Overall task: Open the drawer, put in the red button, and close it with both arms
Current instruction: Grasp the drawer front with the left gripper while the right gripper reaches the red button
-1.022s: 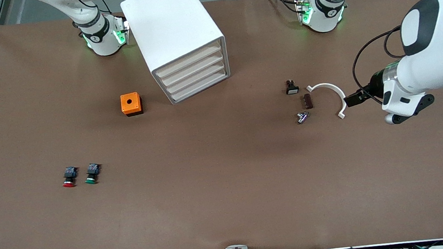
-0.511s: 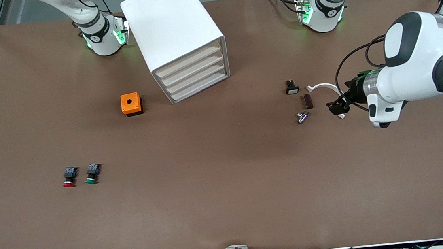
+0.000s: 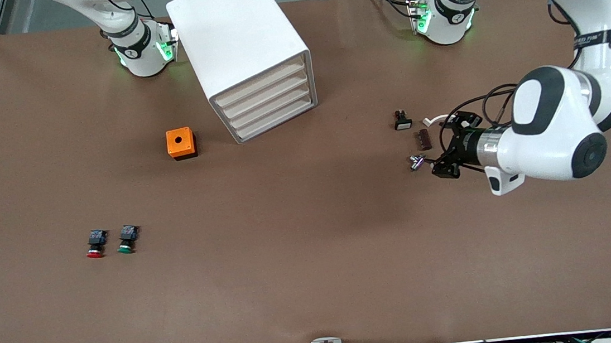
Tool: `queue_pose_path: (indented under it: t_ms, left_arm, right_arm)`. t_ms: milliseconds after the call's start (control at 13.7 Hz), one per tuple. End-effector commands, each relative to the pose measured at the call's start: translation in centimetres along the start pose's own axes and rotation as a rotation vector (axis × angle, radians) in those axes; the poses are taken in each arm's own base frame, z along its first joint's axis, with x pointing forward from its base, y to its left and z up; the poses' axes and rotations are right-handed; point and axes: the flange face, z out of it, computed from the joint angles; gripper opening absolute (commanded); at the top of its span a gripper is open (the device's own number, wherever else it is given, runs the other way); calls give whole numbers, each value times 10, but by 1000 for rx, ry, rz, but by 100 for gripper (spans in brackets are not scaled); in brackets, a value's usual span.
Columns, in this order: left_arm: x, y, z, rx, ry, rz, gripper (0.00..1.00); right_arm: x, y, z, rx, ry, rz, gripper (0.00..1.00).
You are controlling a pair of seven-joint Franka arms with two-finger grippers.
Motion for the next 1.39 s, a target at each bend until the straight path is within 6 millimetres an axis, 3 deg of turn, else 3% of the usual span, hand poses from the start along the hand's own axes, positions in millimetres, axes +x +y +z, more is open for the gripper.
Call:
queue_pose_path:
  t_ms: [0, 365, 438, 584, 949, 1169, 1315]
  left_arm:
    - [-13, 22, 14, 53, -58, -121, 100]
    - [-65, 21, 47, 171, -45, -116, 100]
    - [-73, 21, 51, 178, -44, -165, 100]
    - [-72, 28, 63, 202, -97, -235, 100]
    - [-77, 48, 115, 313, -203, -429, 100]
    - [-99, 47, 149, 444, -226, -496, 100]
    - [-108, 49, 167, 511, -270, -536, 100]
  right_arm:
    - [-8, -2, -2, -4, 2, -11, 100]
    - [-1, 2, -8, 2, 10, 13, 100]
    - [10, 3, 4, 0, -17, 12, 100]
    - [14, 6, 9, 1, -28, 16, 100]
    - [45, 17, 54, -12, -107, 24, 100]
    - [57, 23, 65, -13, -101, 12, 100]
    - [73, 28, 90, -17, -132, 13, 100]
